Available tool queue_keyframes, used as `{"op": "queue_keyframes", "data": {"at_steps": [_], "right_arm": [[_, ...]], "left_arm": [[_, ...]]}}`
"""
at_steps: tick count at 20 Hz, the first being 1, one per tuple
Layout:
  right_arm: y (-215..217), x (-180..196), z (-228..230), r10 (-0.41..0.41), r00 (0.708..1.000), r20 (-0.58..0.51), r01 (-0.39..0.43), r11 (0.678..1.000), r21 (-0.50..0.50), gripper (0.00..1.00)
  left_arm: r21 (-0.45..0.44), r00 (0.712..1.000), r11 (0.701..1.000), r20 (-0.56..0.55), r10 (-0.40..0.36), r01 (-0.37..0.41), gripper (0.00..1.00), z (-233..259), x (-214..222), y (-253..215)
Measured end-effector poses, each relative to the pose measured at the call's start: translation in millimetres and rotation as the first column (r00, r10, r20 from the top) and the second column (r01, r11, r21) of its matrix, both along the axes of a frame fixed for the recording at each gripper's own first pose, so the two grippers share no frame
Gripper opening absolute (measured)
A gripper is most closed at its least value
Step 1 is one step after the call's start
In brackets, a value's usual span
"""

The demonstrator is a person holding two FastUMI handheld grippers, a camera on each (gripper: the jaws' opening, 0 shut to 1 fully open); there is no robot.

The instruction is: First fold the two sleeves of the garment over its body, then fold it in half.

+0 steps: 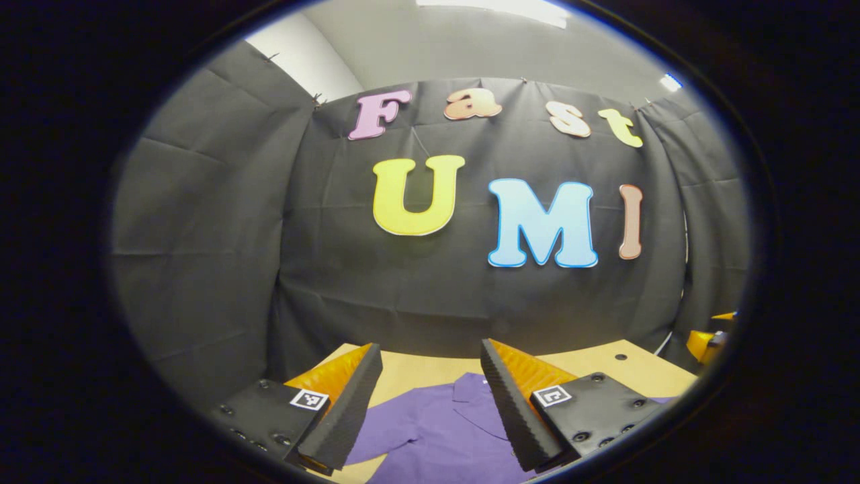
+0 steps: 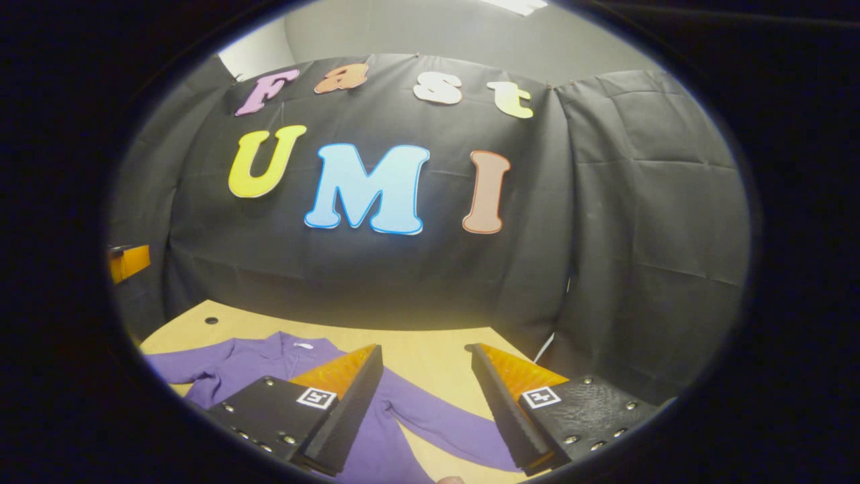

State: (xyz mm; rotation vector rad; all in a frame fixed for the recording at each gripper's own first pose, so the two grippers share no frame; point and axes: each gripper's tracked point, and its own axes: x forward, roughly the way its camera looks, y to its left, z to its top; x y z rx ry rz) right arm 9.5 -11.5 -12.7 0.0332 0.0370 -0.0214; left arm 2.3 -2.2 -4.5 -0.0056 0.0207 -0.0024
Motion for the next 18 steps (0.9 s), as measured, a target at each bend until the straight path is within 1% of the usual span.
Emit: {"op": "queue_keyframes", "data": {"at_steps": [5, 9, 13, 15, 16, 18], "right_arm": [[-29, -4, -39, -0.074, 0.992, -0.099, 0.078, 0.996, 0.039, 0.84], [-65, -9, -83, -0.148, 0.967, -0.208, 0.165, 0.984, 0.064, 0.86], [-105, -13, -133, -0.214, 0.918, -0.333, 0.261, 0.960, 0.101, 0.85], [-122, -17, -161, -0.244, 0.885, -0.397, 0.311, 0.944, 0.111, 0.85], [-129, -20, -177, -0.254, 0.863, -0.437, 0.334, 0.936, 0.114, 0.85], [-138, -24, -202, -0.261, 0.828, -0.497, 0.365, 0.923, 0.124, 0.85]], "left_arm": [[0.006, 0.999, 1.000, -0.031, 0.010, -0.010, 0.95, -8, -2, 1], [0.014, 0.999, 1.000, -0.050, 0.021, -0.020, 0.95, -12, -3, 0], [0.029, 0.999, 1.000, -0.041, 0.013, -0.012, 0.94, -9, 1, -7], [0.023, 0.999, 1.000, -0.044, 0.002, -0.001, 0.95, -10, 1, -13], [0.021, 0.999, 1.000, -0.046, -0.002, 0.003, 0.95, -11, 0, -15], [0.019, 0.999, 1.000, -0.048, -0.008, 0.009, 0.95, -10, 1, -19]]}}
